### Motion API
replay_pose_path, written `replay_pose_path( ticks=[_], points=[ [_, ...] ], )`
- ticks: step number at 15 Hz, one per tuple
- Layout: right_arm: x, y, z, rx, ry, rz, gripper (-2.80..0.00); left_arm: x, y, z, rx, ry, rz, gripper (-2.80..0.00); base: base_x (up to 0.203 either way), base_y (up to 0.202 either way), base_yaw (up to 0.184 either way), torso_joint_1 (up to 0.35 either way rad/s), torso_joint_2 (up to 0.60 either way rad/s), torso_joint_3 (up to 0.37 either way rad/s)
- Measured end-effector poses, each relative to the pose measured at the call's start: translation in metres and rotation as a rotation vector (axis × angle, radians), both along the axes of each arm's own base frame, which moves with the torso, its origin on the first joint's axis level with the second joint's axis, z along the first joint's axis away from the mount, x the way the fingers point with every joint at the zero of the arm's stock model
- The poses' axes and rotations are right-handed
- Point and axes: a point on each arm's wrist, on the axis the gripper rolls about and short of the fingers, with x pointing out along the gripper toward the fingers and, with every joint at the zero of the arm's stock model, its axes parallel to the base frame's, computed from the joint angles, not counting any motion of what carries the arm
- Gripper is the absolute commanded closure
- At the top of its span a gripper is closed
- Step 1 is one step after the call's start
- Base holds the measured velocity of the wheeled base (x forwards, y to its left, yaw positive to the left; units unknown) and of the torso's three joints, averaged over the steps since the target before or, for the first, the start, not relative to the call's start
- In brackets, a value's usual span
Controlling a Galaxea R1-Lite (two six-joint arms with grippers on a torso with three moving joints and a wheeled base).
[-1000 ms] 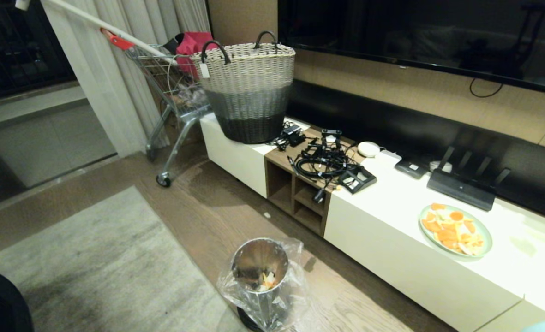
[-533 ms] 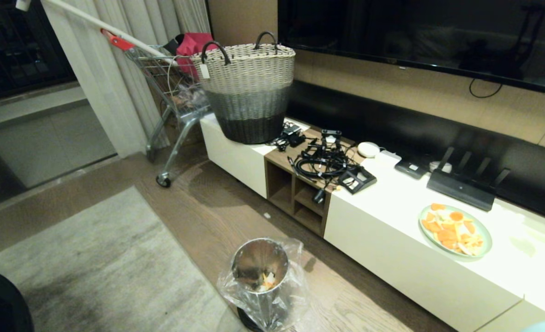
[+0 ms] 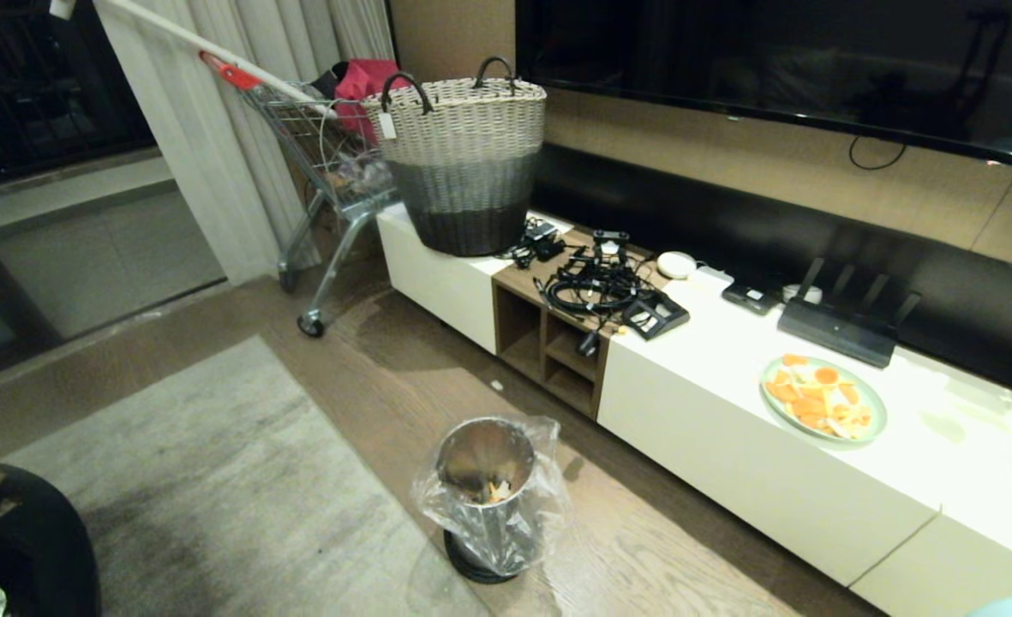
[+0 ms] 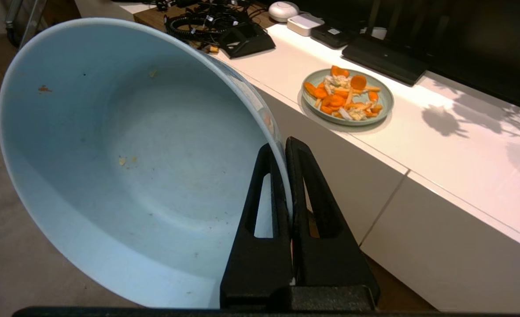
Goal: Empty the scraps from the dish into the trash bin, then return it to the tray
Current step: Put the bowl back to the table
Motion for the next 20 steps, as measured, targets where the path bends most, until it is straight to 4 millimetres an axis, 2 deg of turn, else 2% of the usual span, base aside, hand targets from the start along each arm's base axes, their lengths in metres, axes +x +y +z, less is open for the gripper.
replay_pose_path(
  ticks=[12, 20],
  points=[
    [0.0, 0.0, 0.0, 0.0, 0.0, 0.0, 0.0, 0.0, 0.0, 0.0, 0.0, 0.0, 0.0, 0.0, -0.181, 0.0, -0.001, 0.001, 0.0, 0.003],
    [0.0, 0.0, 0.0, 0.001, 0.0, 0.0, 0.0, 0.0, 0.0, 0.0, 0.001, 0.0, 0.0, 0.0, -0.007, 0.0, 0.0, -0.001, 0.0, 0.001]
  ],
)
